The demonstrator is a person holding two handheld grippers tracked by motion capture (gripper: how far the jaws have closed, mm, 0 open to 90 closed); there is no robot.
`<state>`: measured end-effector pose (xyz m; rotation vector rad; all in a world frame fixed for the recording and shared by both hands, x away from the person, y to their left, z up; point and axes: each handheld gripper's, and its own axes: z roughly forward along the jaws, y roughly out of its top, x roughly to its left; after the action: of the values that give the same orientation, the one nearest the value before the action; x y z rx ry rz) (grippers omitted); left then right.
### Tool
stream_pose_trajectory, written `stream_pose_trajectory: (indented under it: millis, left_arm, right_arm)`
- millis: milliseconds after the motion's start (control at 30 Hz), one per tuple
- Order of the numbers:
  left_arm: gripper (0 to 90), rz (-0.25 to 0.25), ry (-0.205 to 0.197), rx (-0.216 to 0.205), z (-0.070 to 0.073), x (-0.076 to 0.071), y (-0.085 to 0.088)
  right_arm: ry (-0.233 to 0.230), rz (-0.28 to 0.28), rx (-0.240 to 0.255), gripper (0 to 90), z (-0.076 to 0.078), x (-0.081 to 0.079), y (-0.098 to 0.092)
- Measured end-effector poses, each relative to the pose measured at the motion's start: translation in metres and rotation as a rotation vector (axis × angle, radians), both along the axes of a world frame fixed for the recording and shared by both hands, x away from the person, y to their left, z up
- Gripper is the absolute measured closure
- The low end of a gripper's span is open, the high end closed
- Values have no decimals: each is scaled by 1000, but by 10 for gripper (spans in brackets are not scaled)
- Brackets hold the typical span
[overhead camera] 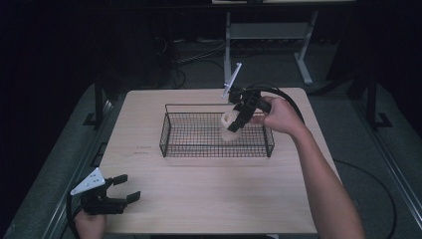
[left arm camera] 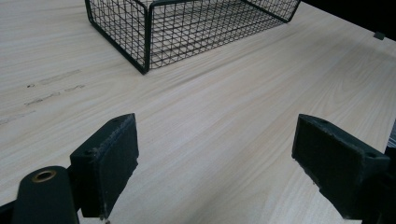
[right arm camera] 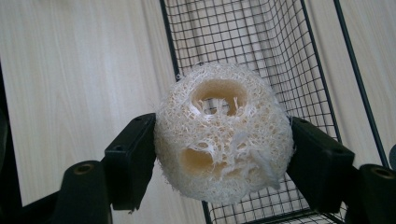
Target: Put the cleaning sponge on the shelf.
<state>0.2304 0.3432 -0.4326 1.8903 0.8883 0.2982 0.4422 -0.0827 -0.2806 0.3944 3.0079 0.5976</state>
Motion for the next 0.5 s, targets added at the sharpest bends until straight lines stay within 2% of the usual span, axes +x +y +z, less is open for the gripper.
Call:
stream_pose_trajectory:
  millis: [500]
  left_arm:
    - [134, 1, -1, 0, 0, 0, 0]
  right_arm:
    - [25, -57, -1, 289, -17, 23, -4]
